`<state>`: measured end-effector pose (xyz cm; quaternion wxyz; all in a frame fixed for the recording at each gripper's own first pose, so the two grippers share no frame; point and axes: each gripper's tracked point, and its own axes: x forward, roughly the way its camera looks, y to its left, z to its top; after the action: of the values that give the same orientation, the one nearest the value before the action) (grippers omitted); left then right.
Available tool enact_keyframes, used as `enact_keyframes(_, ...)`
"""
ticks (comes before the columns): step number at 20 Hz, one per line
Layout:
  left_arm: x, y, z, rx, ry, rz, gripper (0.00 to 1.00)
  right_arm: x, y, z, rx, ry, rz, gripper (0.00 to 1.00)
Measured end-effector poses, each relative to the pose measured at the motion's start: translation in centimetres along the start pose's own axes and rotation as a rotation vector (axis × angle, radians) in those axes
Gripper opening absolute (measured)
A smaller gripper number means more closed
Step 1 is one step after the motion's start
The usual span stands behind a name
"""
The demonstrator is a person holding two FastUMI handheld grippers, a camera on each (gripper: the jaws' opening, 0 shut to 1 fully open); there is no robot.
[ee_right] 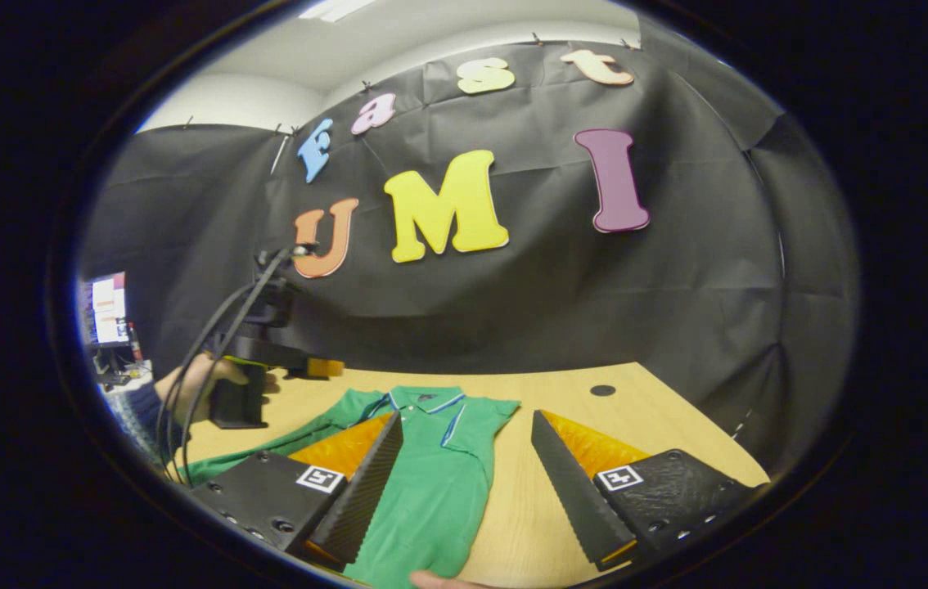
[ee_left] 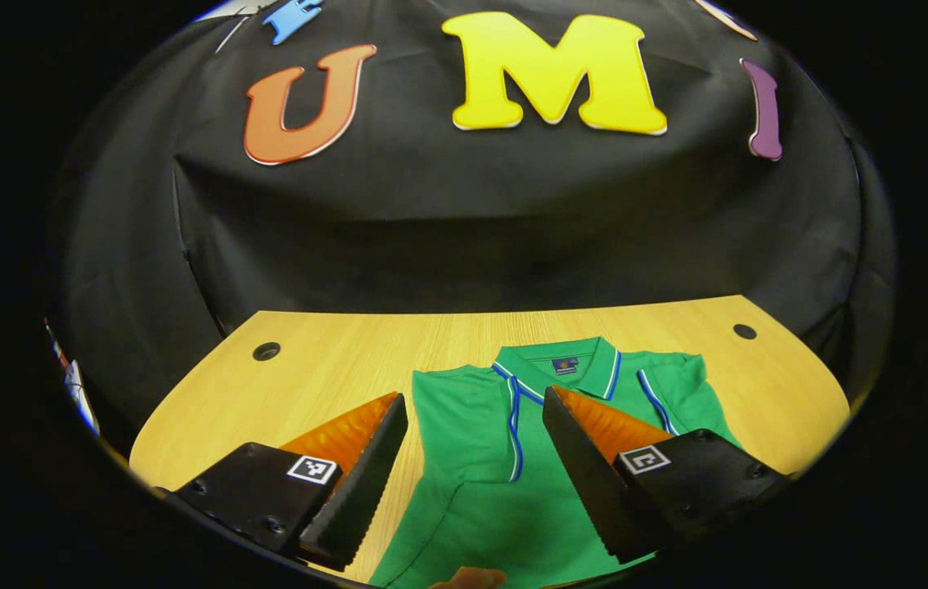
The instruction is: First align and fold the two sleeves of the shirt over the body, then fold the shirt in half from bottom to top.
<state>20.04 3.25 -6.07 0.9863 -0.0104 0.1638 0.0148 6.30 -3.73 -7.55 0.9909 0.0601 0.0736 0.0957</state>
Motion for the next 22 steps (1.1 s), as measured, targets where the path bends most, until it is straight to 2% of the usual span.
enact_keyframes(2, -4.3, 1.6, 0.4, -0.001, -0.072, 0.008, 1.0, -1.5, 1.3, 0.5, 0.008, -0.007, 0.035, 0.96)
enact_keyframes(3, -6.3, 2.2, 0.2, -0.003, -0.092, 0.011, 1.0, -2.2, 2.1, 0.8, -0.016, -0.024, 0.078, 0.96)
enact_keyframes(4, -8.6, 2.9, -0.2, 0.002, -0.114, 0.019, 1.0, -2.7, 2.1, 1.2, -0.041, -0.038, 0.081, 0.92)
enact_keyframes(5, -10.6, 3.7, -0.4, 0.005, -0.13, 0.04, 1.0, -3.3, 1.3, 1.3, -0.066, -0.043, 0.049, 0.96)
enact_keyframes(7, -14.0, 4.3, -0.9, -0.002, -0.173, 0.064, 1.0, -4.7, 0.8, 1.6, -0.112, -0.055, -0.005, 0.92)
enact_keyframes(8, -15.7, 4.0, -1.7, -0.013, -0.182, 0.054, 1.0, -5.6, 0.7, 1.8, -0.125, -0.061, -0.025, 0.96)
enact_keyframes(9, -17.2, 3.8, -2.4, -0.025, -0.183, 0.039, 1.0, -6.6, 0.9, 1.8, -0.128, -0.069, -0.036, 0.92)
enact_keyframes(10, -18.8, 3.7, -3.2, -0.039, -0.179, 0.03, 1.0, -7.6, 1.2, 1.7, -0.124, -0.074, -0.045, 0.96)
enact_keyframes(12, -21.4, 4.5, -4.4, -0.04, -0.195, 0.032, 1.0, -9.1, 1.3, 1.5, -0.127, -0.085, -0.066, 0.96)
enact_keyframes(13, -22.5, 4.8, -4.8, -0.04, -0.213, 0.037, 1.0, -9.7, 1.1, 1.4, -0.125, -0.093, -0.082, 0.92)
enact_keyframes(15, -24.1, 5.2, -6.0, -0.035, -0.225, 0.041, 1.0, -10.7, 1.4, 0.7, -0.115, -0.089, -0.089, 0.96)
enact_keyframes(22, -26.0, 6.4, -7.0, 0.007, -0.248, 0.061, 1.0, -10.6, 1.8, 1.0, -0.107, -0.087, -0.09, 0.95)
